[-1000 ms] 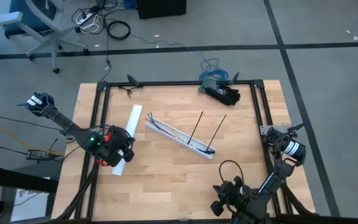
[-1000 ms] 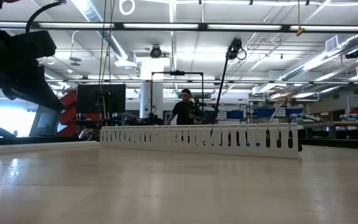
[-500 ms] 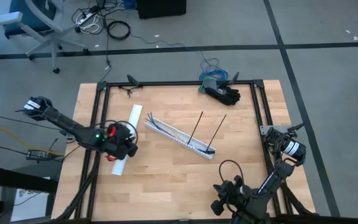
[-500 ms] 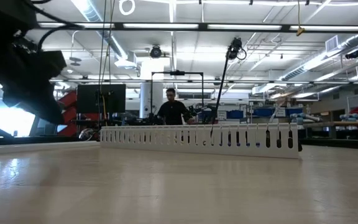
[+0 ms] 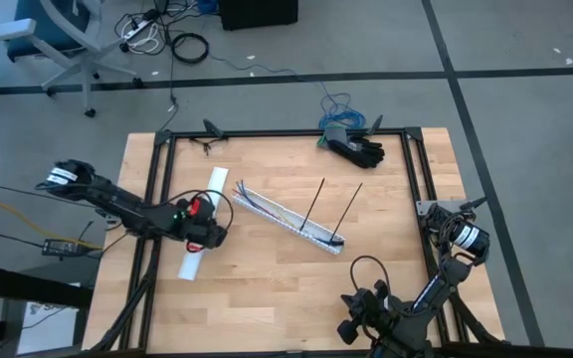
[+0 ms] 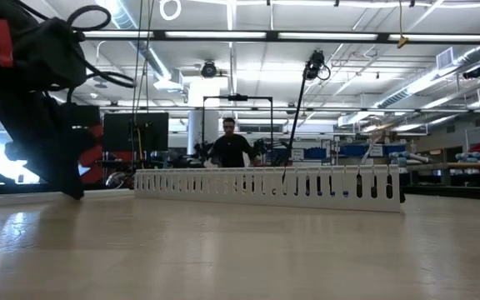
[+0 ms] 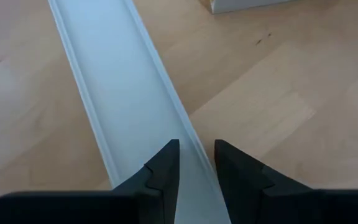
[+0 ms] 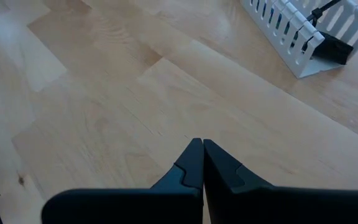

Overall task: Ziptie cables
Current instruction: Close the white cable duct lid

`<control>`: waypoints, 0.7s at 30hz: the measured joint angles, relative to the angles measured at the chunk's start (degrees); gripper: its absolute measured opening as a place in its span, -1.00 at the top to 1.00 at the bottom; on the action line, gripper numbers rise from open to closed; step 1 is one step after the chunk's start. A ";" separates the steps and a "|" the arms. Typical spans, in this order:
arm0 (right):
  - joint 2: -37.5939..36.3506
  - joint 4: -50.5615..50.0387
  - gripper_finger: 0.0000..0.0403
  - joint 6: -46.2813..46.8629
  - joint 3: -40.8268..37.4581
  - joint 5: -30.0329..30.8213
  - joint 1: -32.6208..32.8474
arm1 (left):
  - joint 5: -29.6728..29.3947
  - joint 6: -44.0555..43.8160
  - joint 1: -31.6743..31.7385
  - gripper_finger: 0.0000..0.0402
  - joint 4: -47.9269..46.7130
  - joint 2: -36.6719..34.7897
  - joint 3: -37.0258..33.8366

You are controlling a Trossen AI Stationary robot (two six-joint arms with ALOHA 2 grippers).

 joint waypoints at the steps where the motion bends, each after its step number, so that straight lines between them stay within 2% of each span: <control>1: 0.00 0.00 1.00 0.00 0.00 0.00 0.00 | 0.29 0.21 0.44 0.45 0.27 0.57 0.06; 4: -0.02 0.02 1.00 0.00 0.00 0.02 0.00 | 1.79 0.30 1.78 0.54 0.83 1.90 0.37; 8: -0.02 0.03 1.00 0.02 0.00 0.07 0.00 | 2.96 1.61 2.61 0.90 1.75 1.89 0.35; 9: -0.02 0.08 1.00 0.00 0.00 0.08 0.00 | 3.01 2.22 2.65 0.93 1.81 1.76 0.35; 15: -0.02 0.36 1.00 0.02 -0.02 0.11 0.00 | 2.97 3.46 2.38 0.98 -0.33 1.40 1.58; 19: -0.03 0.50 1.00 -0.01 -0.02 0.11 0.00 | 2.06 2.84 2.15 0.99 -7.12 0.36 4.11; 21: -0.04 0.49 1.00 -0.51 -0.02 0.22 0.00 | -0.28 1.58 2.12 0.99 -11.12 -0.59 5.54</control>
